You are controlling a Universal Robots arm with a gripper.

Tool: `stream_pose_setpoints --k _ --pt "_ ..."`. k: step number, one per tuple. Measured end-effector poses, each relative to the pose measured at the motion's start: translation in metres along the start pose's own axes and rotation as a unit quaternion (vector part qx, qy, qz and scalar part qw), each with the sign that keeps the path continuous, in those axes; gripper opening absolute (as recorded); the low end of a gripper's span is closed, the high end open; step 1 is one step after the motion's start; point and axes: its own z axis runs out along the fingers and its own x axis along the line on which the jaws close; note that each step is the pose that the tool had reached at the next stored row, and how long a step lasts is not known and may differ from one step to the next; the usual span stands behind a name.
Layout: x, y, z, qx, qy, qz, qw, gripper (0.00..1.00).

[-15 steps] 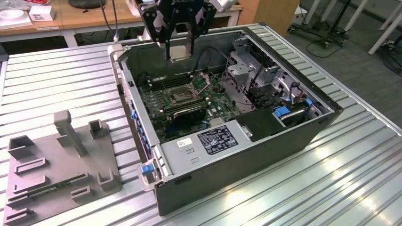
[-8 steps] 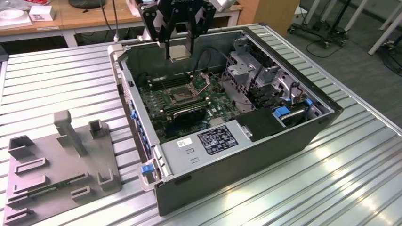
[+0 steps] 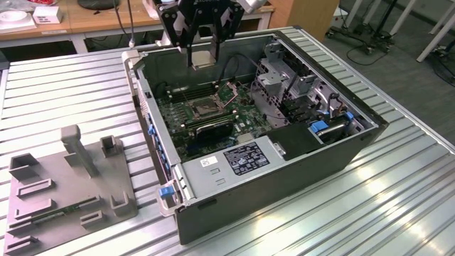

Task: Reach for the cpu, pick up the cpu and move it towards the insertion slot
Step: 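Pick up the cpu and move it towards the insertion slot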

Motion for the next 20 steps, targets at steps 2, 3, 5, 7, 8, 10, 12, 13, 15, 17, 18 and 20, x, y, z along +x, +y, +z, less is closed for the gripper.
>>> stream_pose_setpoints --k 2,3,5,7,8,10,12,13,15,17,18,20 --pt "-0.0003 0.0010 0.0001 -0.0001 0.0000 0.000 1.00000 0.55" --pt "-0.0005 0.0016 0.0002 0.0000 0.0000 0.000 1.00000 0.55" --pt "-0.0016 0.0034 0.0003 0.0000 0.0000 0.000 1.00000 0.55" --pt "-0.0028 0.0052 0.0005 0.0000 0.0000 0.000 1.00000 0.55" --pt "-0.0033 0.0058 0.0006 0.0000 0.0000 0.000 1.00000 0.55" --pt "-0.0044 0.0070 0.0007 -0.0001 0.0000 0.000 1.00000 0.55" --pt "-0.0056 0.0081 0.0008 0.0000 0.0000 0.000 1.00000 0.55" --pt "-0.0061 0.0087 0.0009 0.0000 0.0000 0.000 1.00000 0.55" --pt "-0.0076 0.0100 0.0011 0.0000 0.0000 0.000 1.00000 0.55" --pt "-0.0090 0.0112 0.0012 0.0000 0.0000 0.000 1.00000 0.55" --pt "-0.0098 0.0119 0.0013 -0.0001 0.0000 0.000 1.00000 0.55" --pt "-0.0116 0.0131 0.0014 0.0000 0.0000 0.000 1.00000 0.55"
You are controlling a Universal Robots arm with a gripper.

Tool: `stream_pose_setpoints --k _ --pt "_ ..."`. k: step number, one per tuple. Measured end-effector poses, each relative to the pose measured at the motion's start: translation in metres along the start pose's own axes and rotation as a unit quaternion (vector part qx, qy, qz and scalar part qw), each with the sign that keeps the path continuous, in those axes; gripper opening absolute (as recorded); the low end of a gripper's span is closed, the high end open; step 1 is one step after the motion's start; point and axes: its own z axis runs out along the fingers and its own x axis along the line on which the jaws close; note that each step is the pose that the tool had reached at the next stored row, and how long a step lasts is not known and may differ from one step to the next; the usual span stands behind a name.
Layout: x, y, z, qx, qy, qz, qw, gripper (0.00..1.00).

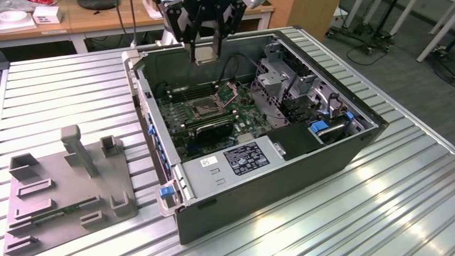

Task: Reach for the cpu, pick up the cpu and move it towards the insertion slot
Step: 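Pick up the cpu and move it towards the insertion slot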

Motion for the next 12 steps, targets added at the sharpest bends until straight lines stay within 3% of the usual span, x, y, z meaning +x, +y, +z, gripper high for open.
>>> stream_pose_setpoints --k 12 --pt "-0.0100 0.0065 0.0006 0.0001 0.0000 0.000 1.00000 0.55"
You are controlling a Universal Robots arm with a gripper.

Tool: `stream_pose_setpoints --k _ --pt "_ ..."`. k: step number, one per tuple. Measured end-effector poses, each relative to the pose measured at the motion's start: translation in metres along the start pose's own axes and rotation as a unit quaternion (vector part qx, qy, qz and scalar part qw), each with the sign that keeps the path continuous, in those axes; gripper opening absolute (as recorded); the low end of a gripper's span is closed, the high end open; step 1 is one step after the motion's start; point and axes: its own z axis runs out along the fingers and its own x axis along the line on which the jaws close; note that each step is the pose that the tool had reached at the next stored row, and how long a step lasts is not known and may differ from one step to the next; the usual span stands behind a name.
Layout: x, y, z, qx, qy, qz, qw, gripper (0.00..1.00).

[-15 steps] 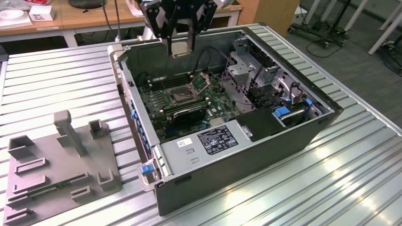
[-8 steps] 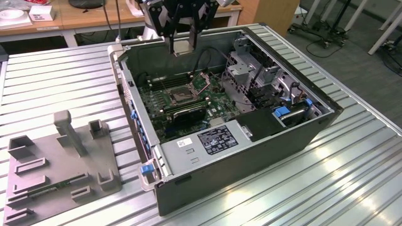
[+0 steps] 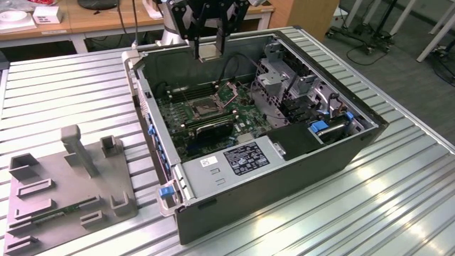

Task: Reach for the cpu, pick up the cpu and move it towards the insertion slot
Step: 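Pick up the cpu and move it towards the insertion slot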

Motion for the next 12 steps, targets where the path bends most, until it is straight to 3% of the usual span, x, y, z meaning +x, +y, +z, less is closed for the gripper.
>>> stream_pose_setpoints --k 12 --pt "-0.0064 0.0041 0.0005 0.0000 0.0000 0.000 1.00000 0.55"
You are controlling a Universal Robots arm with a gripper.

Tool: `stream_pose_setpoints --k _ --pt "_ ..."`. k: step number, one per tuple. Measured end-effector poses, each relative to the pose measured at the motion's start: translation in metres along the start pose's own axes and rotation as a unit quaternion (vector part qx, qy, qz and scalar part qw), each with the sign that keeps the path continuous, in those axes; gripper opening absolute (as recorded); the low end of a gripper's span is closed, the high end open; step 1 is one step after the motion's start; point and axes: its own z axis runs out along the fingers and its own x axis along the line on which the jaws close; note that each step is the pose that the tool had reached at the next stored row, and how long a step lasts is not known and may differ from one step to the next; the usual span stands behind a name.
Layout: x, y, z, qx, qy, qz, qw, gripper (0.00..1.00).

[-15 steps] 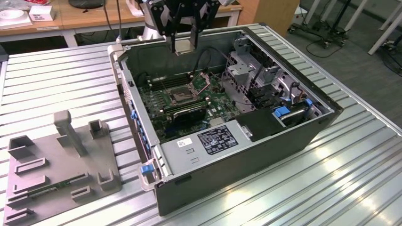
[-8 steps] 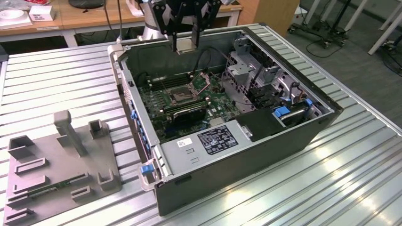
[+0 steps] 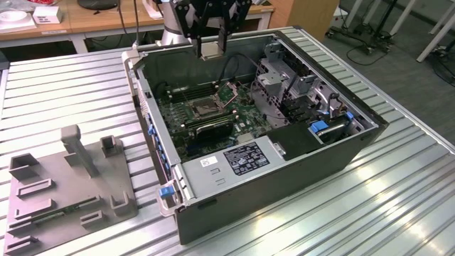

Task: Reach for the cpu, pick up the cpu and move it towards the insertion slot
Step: 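Pick up the cpu and move it towards the insertion slot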

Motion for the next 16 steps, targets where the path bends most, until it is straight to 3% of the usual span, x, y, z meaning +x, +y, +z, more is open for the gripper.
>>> stream_pose_setpoints --k 16 --pt "-0.0117 0.0062 0.0008 0.0000 0.0000 0.000 1.00000 0.55"
